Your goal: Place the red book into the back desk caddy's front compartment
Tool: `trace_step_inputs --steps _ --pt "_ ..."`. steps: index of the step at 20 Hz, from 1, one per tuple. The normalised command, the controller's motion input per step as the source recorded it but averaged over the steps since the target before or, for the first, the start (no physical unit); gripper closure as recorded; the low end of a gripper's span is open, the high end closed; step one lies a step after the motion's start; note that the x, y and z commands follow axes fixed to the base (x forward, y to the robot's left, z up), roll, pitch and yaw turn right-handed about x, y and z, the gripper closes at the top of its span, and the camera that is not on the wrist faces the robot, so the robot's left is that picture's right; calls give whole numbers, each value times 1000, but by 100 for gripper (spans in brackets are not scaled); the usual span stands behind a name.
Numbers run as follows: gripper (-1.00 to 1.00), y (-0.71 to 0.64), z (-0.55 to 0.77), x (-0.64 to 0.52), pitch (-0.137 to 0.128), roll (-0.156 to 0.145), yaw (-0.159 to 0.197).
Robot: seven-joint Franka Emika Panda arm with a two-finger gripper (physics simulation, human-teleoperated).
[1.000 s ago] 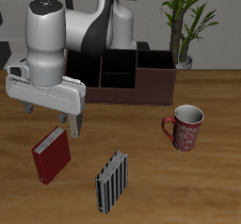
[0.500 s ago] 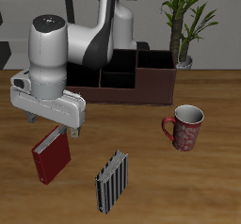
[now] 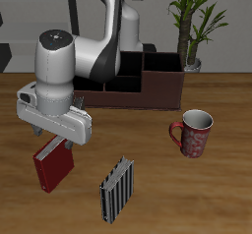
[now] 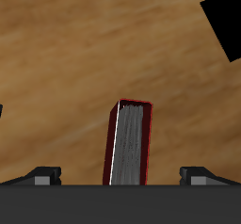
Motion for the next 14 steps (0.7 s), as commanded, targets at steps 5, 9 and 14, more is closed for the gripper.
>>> trace_step_inputs --steps 5,9,14 --pt "-100 -126 -242 19 29 -26 -24" --pt "-100 -141 -160 3 27 -36 -33" --pt "100 -76 -114 -13 10 -15 7"
